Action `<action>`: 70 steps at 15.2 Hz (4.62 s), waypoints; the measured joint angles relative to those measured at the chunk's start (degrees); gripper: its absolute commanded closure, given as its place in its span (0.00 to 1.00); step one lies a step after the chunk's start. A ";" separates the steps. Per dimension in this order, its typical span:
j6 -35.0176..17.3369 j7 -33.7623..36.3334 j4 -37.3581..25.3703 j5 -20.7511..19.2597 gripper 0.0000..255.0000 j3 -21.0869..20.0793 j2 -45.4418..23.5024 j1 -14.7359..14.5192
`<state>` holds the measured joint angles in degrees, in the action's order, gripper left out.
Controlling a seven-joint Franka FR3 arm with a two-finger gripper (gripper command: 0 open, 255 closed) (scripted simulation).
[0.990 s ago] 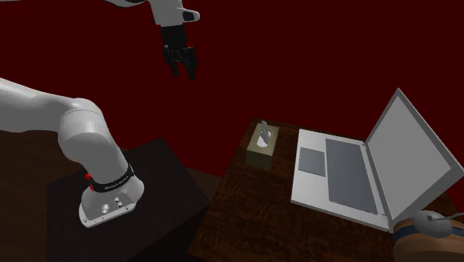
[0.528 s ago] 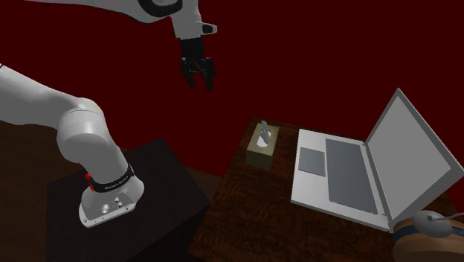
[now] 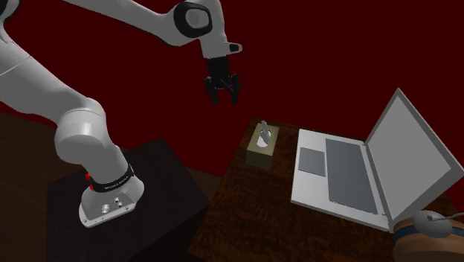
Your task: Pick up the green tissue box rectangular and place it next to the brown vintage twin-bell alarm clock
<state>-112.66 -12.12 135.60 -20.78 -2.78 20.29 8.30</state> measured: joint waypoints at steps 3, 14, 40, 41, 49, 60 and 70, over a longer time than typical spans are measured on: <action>-2.47 0.46 -2.53 -4.58 0.00 0.26 -5.88 1.63; -7.82 3.17 -12.38 -18.66 0.00 2.25 -23.57 5.34; -9.70 2.58 -12.26 -19.65 1.00 3.24 -24.54 6.36; -9.14 2.08 -12.51 -19.35 1.00 3.20 -24.09 6.34; -4.68 -1.30 -14.90 -17.35 1.00 2.85 -21.17 6.06; 1.88 -5.96 -19.77 -15.14 1.00 2.54 -18.25 5.74; 7.83 -9.69 -25.27 -13.78 1.00 2.25 -16.84 5.46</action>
<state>-104.83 -21.81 110.34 -34.56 -0.53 3.45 13.75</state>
